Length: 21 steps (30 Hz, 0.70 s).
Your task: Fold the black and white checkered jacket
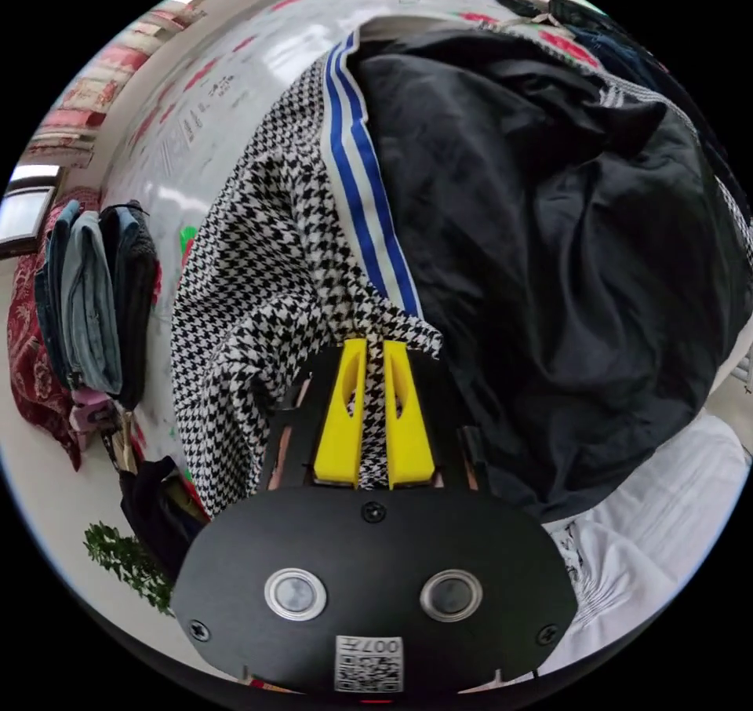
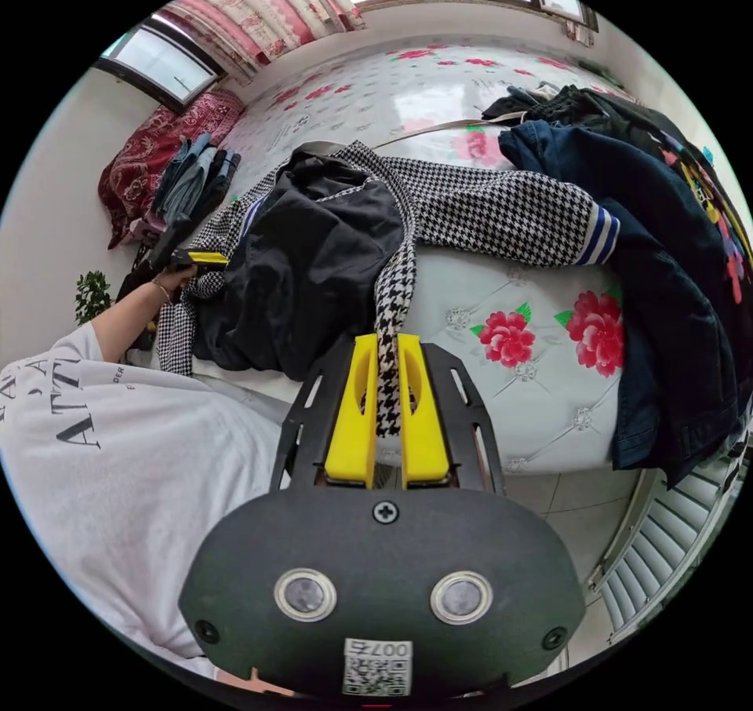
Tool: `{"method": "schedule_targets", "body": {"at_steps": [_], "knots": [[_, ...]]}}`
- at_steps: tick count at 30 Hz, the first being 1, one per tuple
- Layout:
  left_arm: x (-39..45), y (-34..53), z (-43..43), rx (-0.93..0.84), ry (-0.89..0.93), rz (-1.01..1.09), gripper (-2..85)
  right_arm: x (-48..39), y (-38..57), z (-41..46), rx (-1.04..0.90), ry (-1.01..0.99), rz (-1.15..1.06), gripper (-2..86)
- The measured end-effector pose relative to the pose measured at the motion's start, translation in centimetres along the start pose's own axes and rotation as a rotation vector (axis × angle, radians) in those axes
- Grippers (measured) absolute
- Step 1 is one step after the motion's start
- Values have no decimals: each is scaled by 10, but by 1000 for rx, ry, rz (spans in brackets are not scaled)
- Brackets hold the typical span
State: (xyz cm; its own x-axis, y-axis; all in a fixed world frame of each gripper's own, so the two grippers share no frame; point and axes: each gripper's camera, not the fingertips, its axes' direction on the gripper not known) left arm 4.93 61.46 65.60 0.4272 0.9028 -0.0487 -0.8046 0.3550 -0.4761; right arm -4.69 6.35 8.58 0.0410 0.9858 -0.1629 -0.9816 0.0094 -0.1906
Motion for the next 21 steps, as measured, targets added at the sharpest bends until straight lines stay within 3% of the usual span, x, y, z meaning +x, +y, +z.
{"method": "schedule_targets", "body": {"at_steps": [3, 8, 11, 13, 15, 18, 21], "knots": [[-54, 1, -9, 45, 118, -26, 1, -22, -4, -29, 57, -18, -15, 19], [-185, 56, -82, 255, 125, -164, -1, -100, -32, -92, 158, -49, -220, 5], [-296, 118, -103, 339, 142, -442, 11, -171, -48, -129, 247, -187, -486, 1], [-349, 160, -90, 349, 198, -636, 32, -215, -66, -129, 282, -461, -654, 2], [-380, 211, -60, 337, 269, -844, 62, -240, -88, -88, 177, -595, -666, 5], [-367, 243, -36, 324, 253, -856, 75, -248, -103, -5, 38, -386, -533, 24], [-336, 281, -15, 222, 122, -833, 69, -200, -93, 19, 81, -267, -312, 59]]}}
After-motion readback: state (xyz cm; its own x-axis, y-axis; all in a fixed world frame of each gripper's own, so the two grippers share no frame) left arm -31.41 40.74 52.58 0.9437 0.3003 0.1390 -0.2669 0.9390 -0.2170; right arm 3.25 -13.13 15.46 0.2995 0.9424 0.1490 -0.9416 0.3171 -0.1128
